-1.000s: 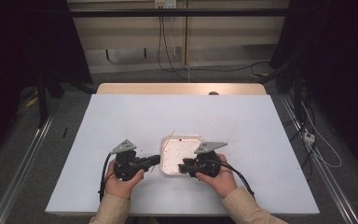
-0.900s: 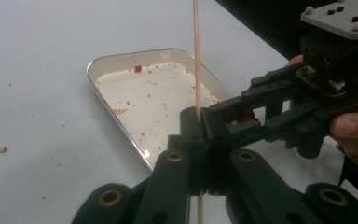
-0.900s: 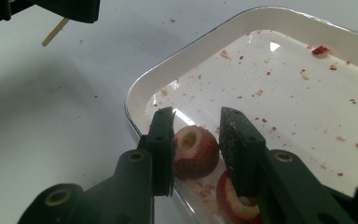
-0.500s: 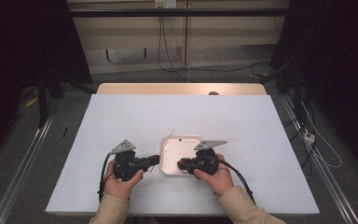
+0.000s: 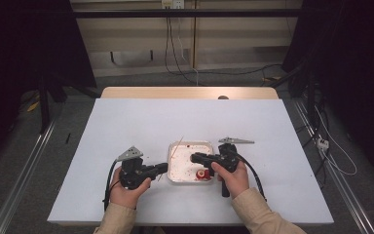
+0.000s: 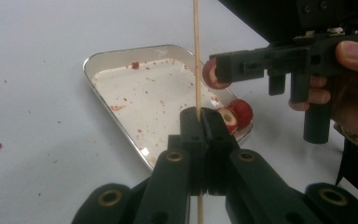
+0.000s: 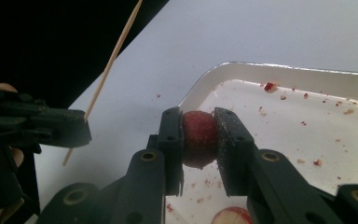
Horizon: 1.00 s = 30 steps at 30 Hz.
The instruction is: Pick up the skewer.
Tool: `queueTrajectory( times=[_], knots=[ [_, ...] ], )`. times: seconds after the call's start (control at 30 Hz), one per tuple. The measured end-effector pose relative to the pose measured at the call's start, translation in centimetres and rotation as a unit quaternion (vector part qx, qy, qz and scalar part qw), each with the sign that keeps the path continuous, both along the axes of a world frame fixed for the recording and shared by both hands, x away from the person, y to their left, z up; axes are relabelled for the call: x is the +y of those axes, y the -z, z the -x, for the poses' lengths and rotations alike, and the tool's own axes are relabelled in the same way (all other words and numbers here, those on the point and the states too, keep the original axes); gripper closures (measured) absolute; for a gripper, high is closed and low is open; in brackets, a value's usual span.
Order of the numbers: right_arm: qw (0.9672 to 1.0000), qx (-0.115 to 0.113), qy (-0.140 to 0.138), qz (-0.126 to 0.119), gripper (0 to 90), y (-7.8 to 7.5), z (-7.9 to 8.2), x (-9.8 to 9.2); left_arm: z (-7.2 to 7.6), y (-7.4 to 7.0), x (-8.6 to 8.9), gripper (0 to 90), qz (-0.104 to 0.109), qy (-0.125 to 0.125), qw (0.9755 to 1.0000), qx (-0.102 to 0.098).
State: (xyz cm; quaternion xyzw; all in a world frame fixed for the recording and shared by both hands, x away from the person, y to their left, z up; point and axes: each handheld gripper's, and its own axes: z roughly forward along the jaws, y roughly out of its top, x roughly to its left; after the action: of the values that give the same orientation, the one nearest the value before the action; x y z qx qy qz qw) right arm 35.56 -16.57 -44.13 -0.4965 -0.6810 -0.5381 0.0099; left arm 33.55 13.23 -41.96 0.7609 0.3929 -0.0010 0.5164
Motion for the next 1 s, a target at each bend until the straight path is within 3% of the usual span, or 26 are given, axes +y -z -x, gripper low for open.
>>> queueTrajectory(
  times=[0.03, 0.07, 0.23, 0.4, 0.53, 0.93, 1.0],
  knots=[
    [1.0000, 0.000, 0.000, 0.000, 73.7, 0.0, 0.0, 0.0, 0.0, 0.0, -0.1, 89.0, 0.001, 0.000, 1.0000, 0.000],
    [0.9998, -0.001, -0.002, 0.019, 73.7, 0.2, -0.1, 0.1, 0.0, 0.1, -0.1, 89.0, 0.003, 0.000, 1.0000, 0.002],
    [0.9985, 0.004, -0.001, 0.055, 73.6, 1.0, -0.3, 0.5, 0.0, 0.1, -0.2, 89.0, -0.001, 0.002, 1.0000, 0.002],
    [0.9968, 0.023, -0.001, 0.077, 71.8, 1.8, -0.7, 0.9, 0.0, 0.2, -0.3, 89.0, -0.002, 0.002, 1.0000, 0.005],
    [0.9970, 0.025, 0.002, 0.073, 66.6, 1.9, -0.8, 0.8, -0.1, 0.2, -0.3, 89.0, -0.006, 0.004, 1.0000, 0.006],
    [0.9974, 0.014, -0.001, 0.071, 69.0, 1.5, -0.8, 0.5, 0.0, 0.2, -0.4, 89.0, -0.006, 0.004, 0.9999, 0.007],
    [0.9965, 0.011, -0.005, 0.083, 67.4, 1.4, -0.9, 0.7, 0.0, 0.2, -0.4, 89.0, -0.007, 0.005, 0.9999, 0.006]
  ],
)
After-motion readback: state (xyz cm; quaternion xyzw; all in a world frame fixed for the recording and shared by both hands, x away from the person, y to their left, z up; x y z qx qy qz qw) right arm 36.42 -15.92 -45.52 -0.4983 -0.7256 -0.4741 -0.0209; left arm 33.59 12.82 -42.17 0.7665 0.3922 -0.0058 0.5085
